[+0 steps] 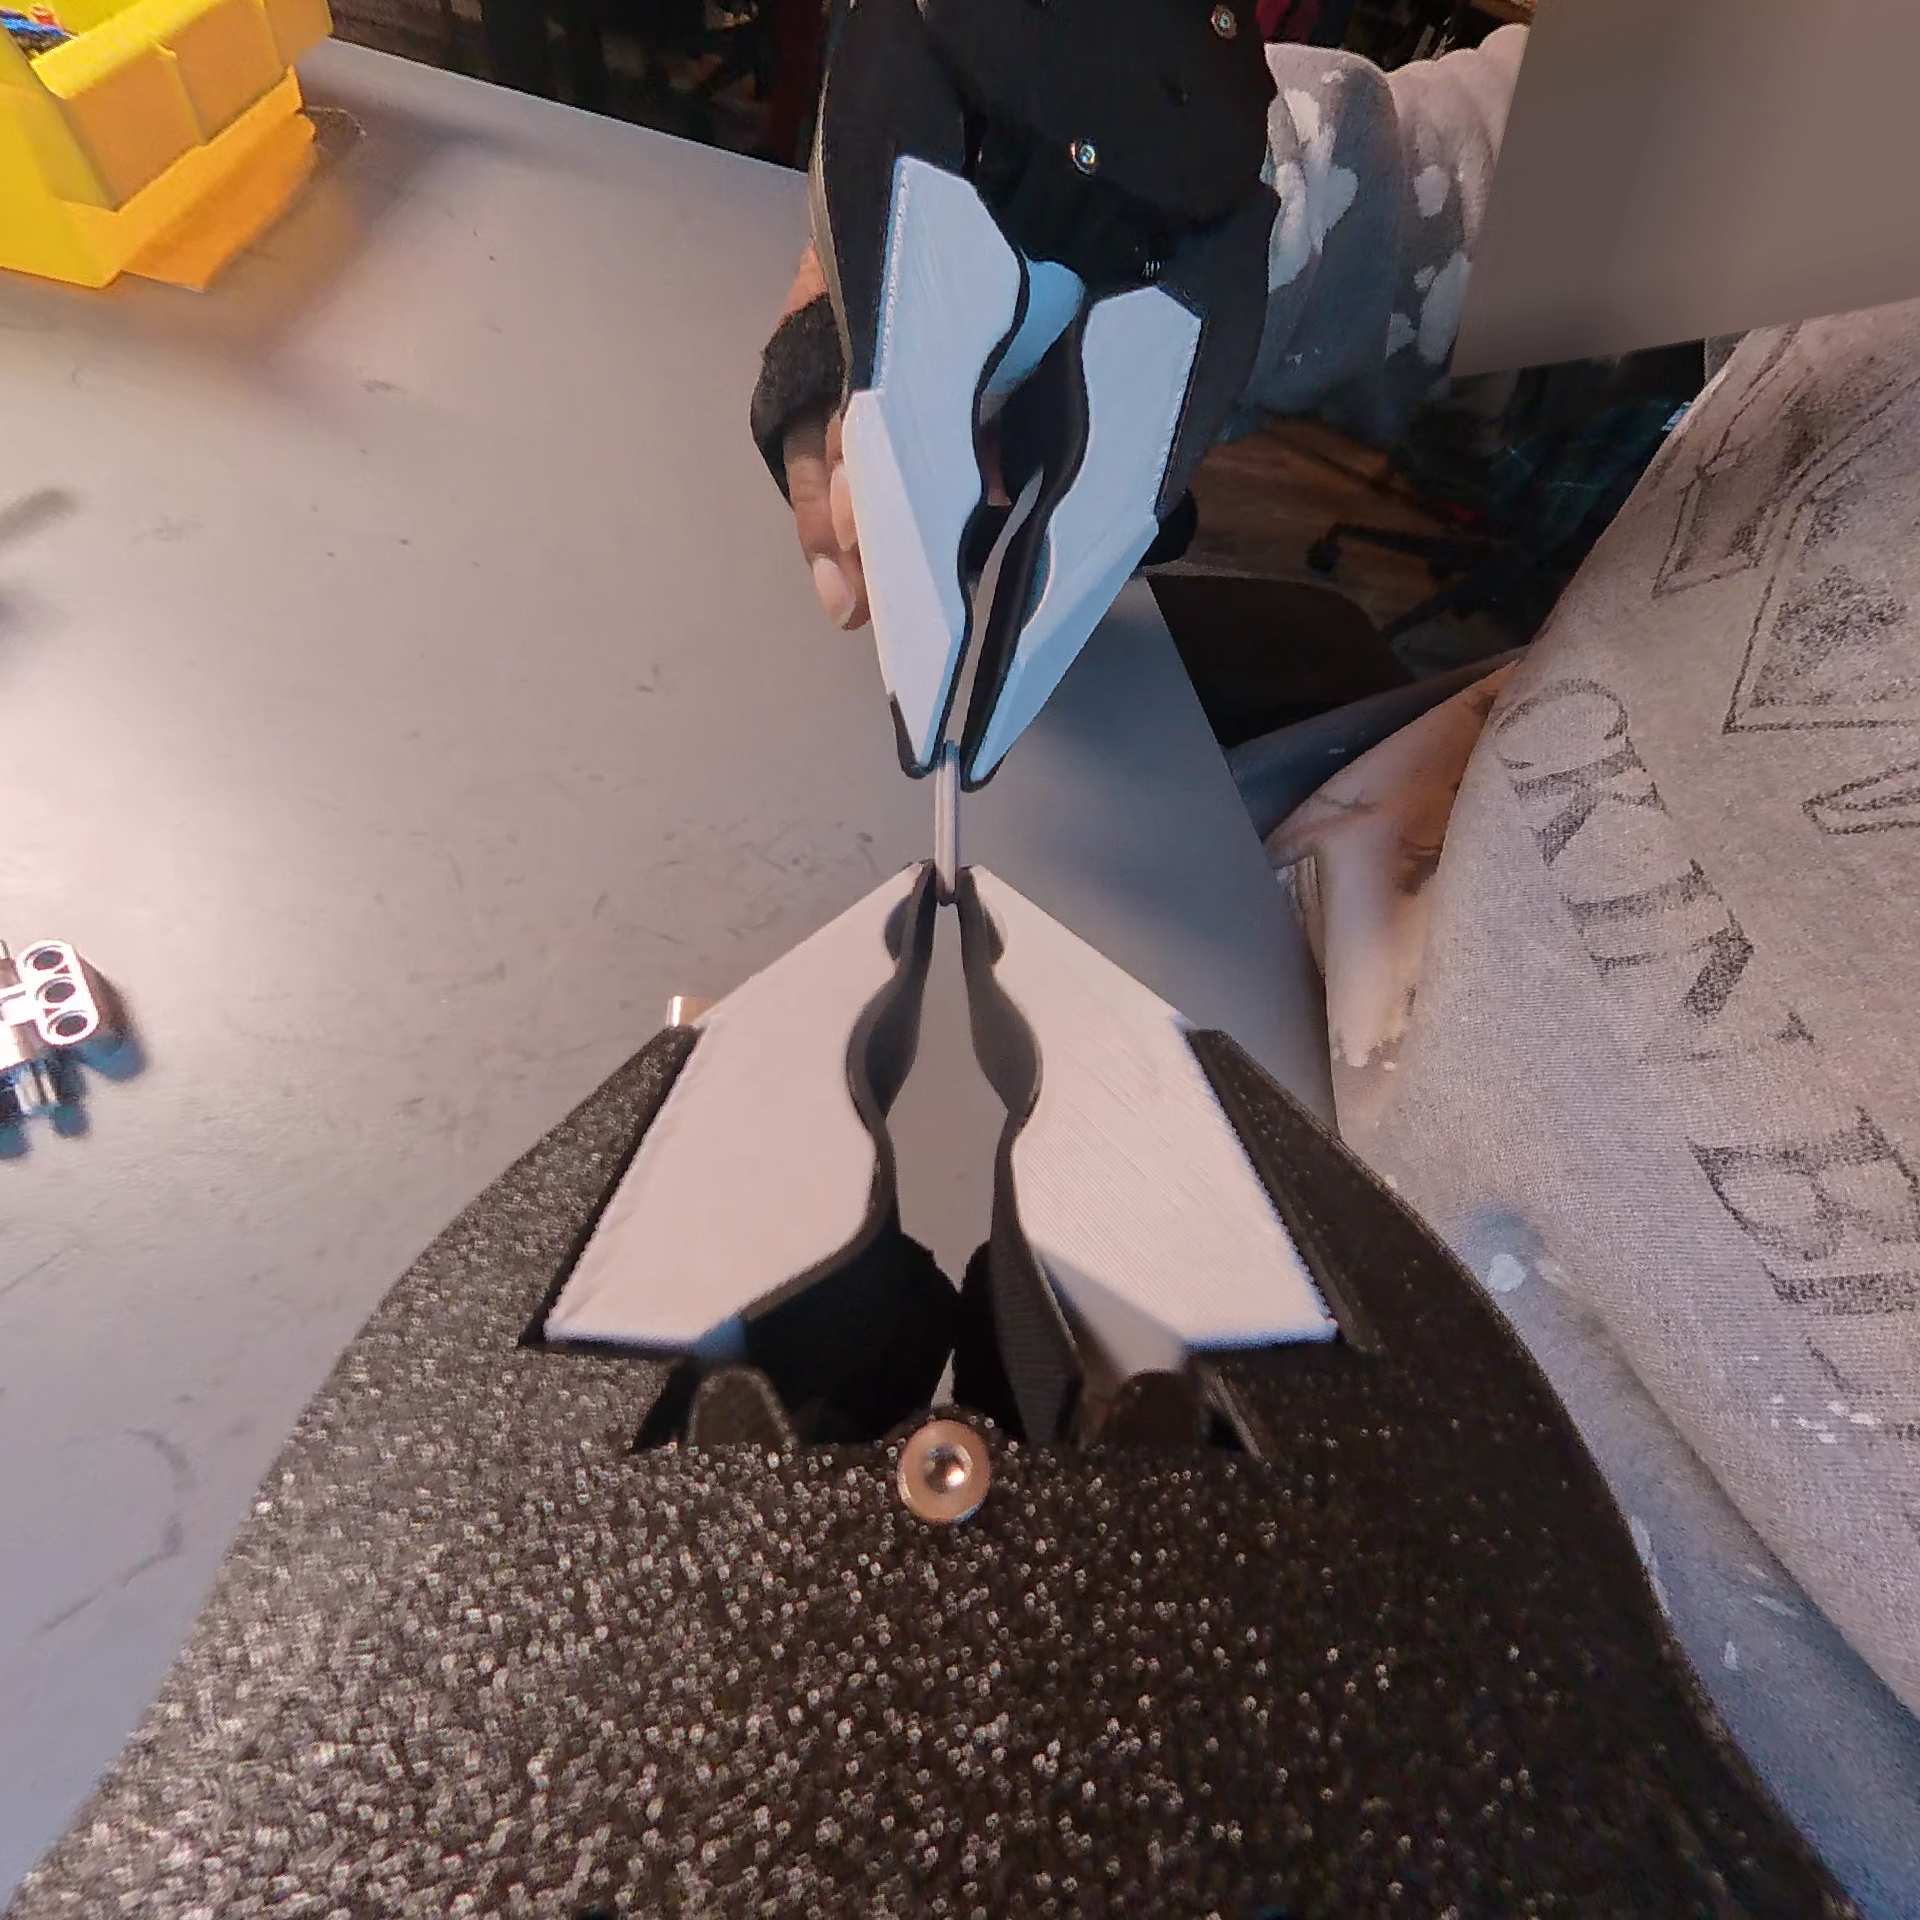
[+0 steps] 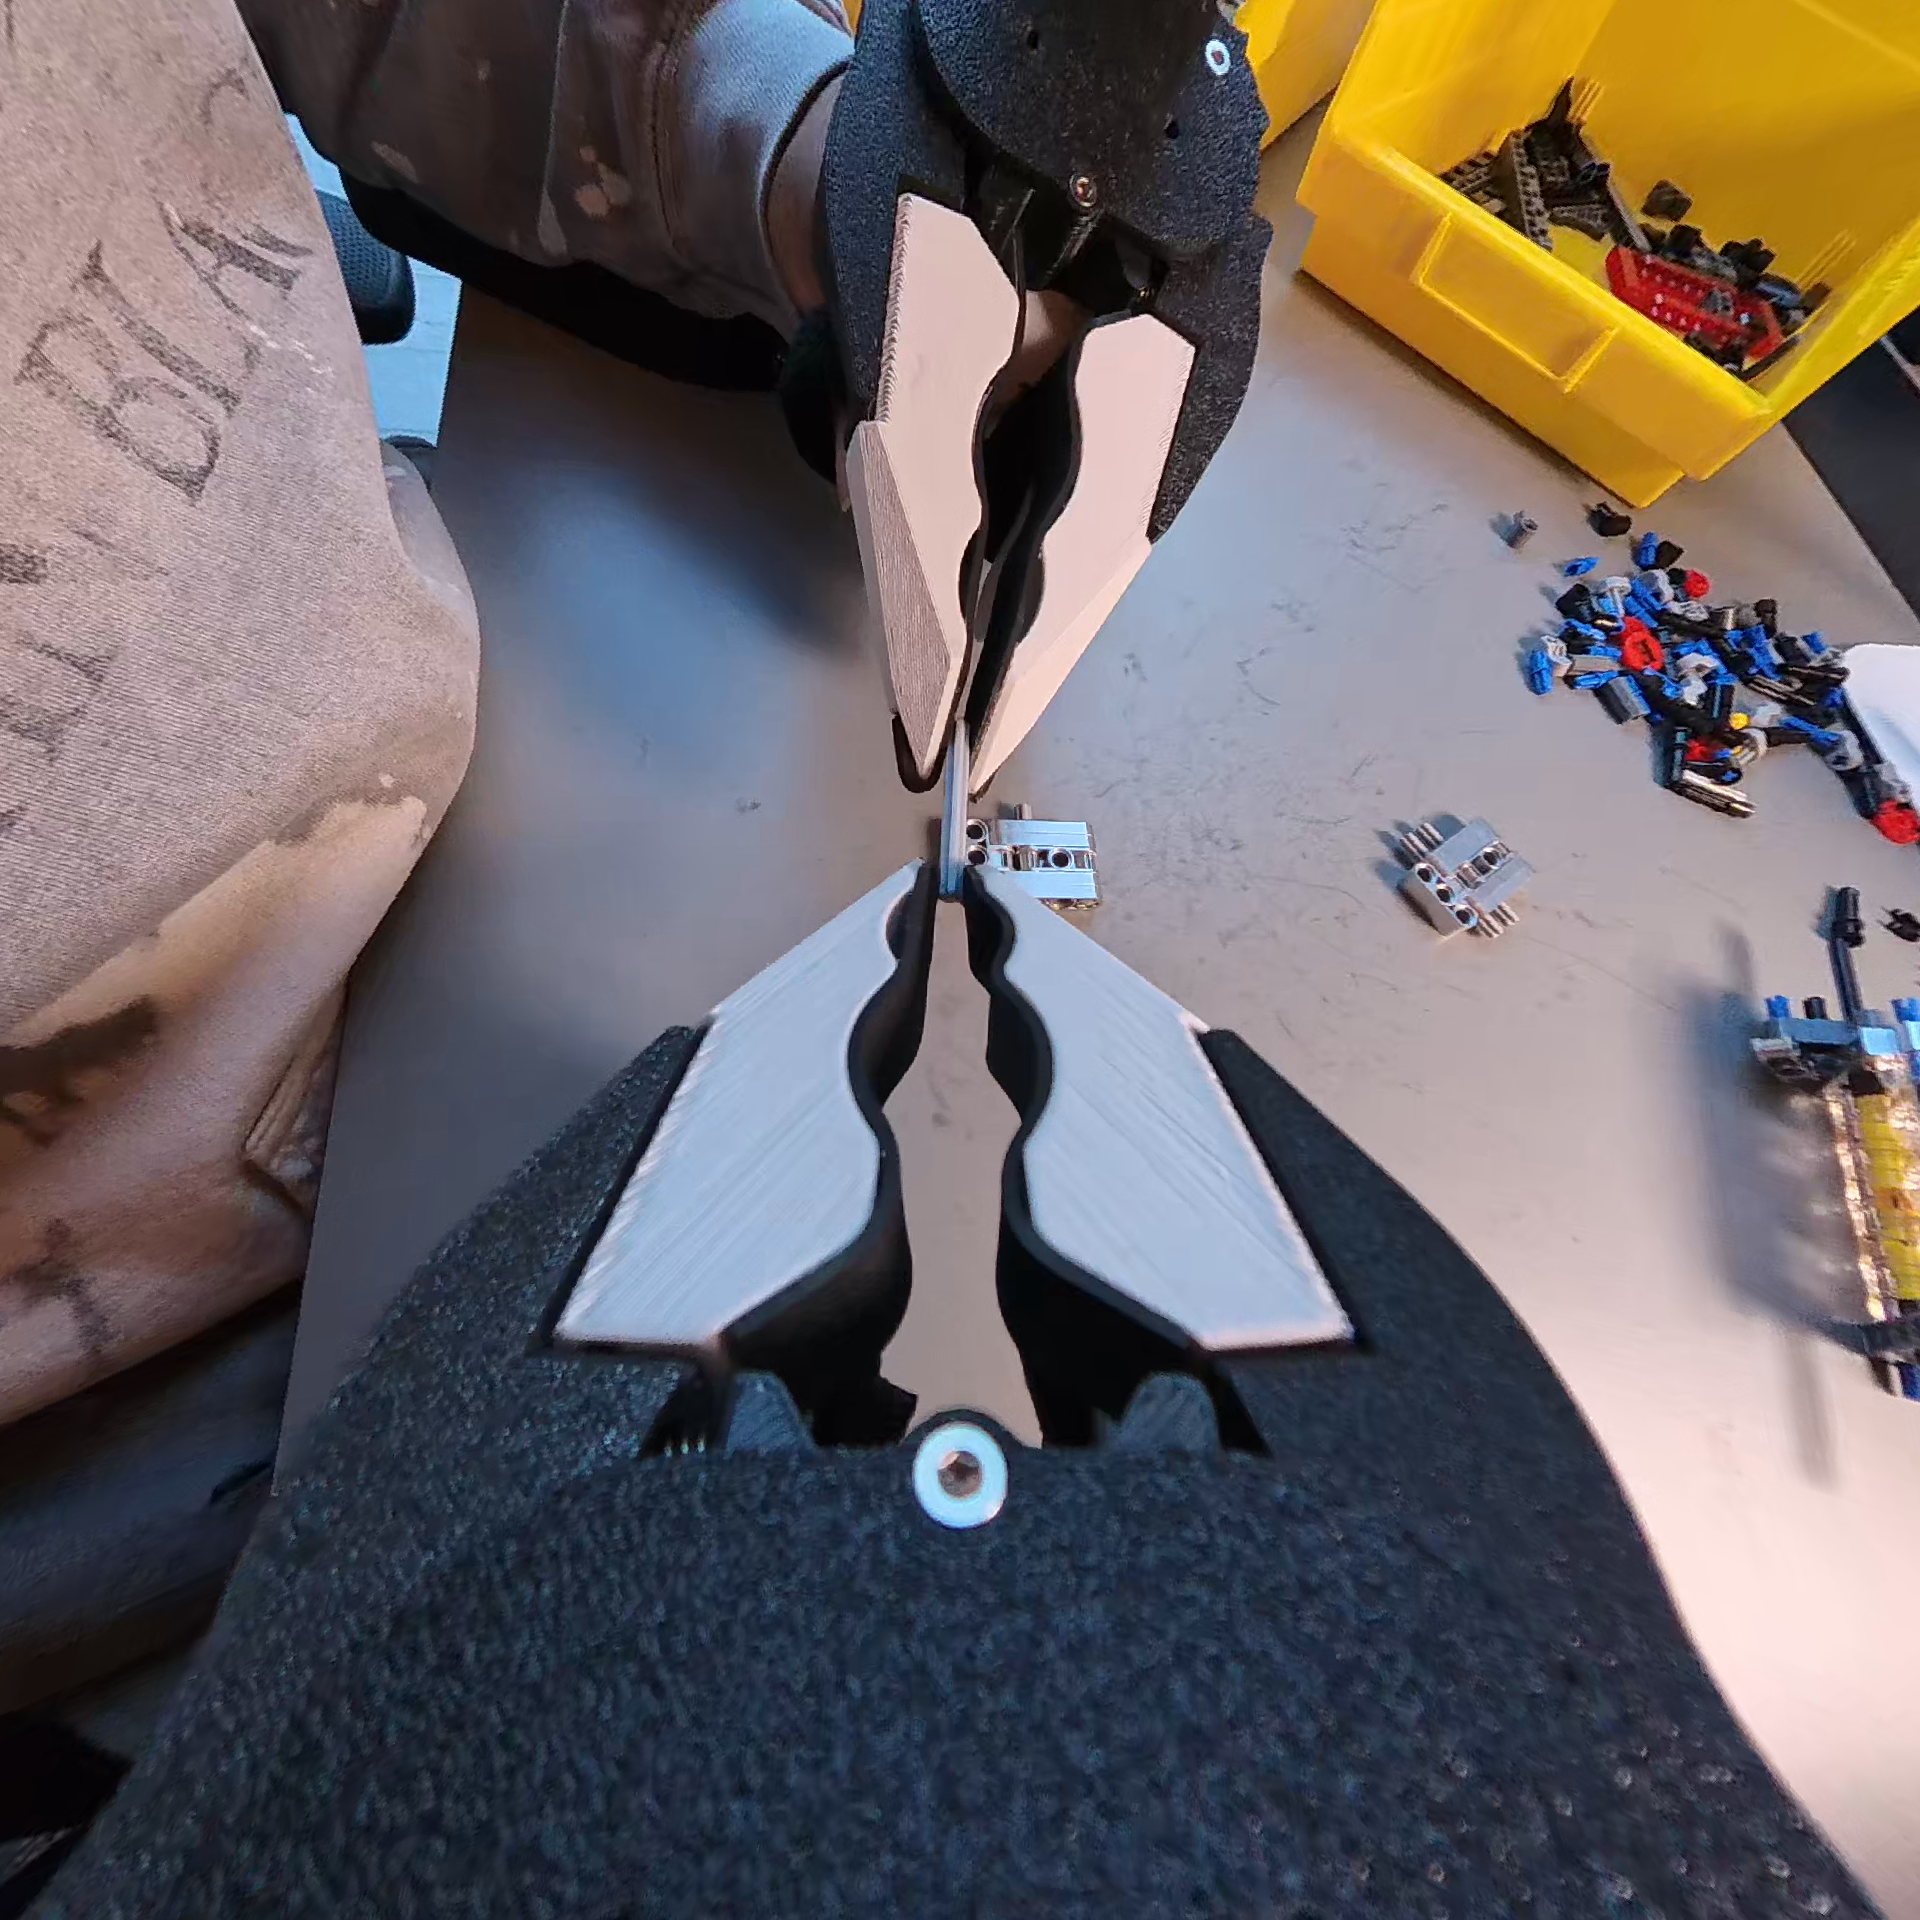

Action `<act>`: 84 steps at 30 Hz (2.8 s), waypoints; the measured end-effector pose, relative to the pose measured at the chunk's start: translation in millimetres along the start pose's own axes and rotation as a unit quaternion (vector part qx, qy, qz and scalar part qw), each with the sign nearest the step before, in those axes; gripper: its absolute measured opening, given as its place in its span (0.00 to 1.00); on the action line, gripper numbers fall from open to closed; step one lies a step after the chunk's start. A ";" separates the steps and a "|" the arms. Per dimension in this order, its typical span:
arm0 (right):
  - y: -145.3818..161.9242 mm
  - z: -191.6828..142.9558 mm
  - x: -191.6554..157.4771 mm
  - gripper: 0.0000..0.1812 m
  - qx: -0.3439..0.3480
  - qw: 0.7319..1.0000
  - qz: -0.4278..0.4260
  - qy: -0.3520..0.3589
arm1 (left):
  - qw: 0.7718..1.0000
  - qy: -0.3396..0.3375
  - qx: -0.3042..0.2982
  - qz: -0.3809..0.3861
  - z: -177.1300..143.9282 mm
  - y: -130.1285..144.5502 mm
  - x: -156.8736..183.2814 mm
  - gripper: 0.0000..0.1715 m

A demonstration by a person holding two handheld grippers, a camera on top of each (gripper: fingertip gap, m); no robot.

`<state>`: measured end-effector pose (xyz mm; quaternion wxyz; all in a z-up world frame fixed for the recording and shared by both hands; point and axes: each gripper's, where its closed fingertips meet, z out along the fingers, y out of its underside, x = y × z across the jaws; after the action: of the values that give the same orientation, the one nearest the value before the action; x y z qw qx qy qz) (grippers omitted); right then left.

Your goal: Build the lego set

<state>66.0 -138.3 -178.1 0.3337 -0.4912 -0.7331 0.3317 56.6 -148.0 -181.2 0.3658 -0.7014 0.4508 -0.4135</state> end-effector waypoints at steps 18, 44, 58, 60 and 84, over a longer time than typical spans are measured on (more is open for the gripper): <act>53.8 16.9 12.3 0.01 -0.132 0.989 0.063 -0.001 | 0.988 -0.106 -0.113 0.021 -1.4 39.3 -43.2 0.32; 54.9 24.5 11.4 0.01 -0.137 0.988 0.070 -0.022 | 0.980 -0.124 -0.147 0.057 4.4 48.8 -45.9 0.22; 54.5 29.2 11.0 0.01 -0.142 0.986 0.075 -0.040 | 0.978 -0.130 -0.145 0.072 7.0 46.5 -45.1 0.21; 54.4 29.6 11.0 0.01 -0.144 0.986 0.077 -0.039 | 0.978 -0.133 -0.144 0.075 7.1 46.6 -45.1 0.21; 42.9 44.7 10.2 0.02 -0.135 0.986 0.094 -0.028 | 0.977 -0.142 -0.141 0.074 9.5 46.0 -45.1 0.21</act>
<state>48.0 -123.0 -236.2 0.2110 -0.5888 -0.7307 0.2737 38.7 -119.4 -236.9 0.3533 -0.7620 0.4988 -0.2139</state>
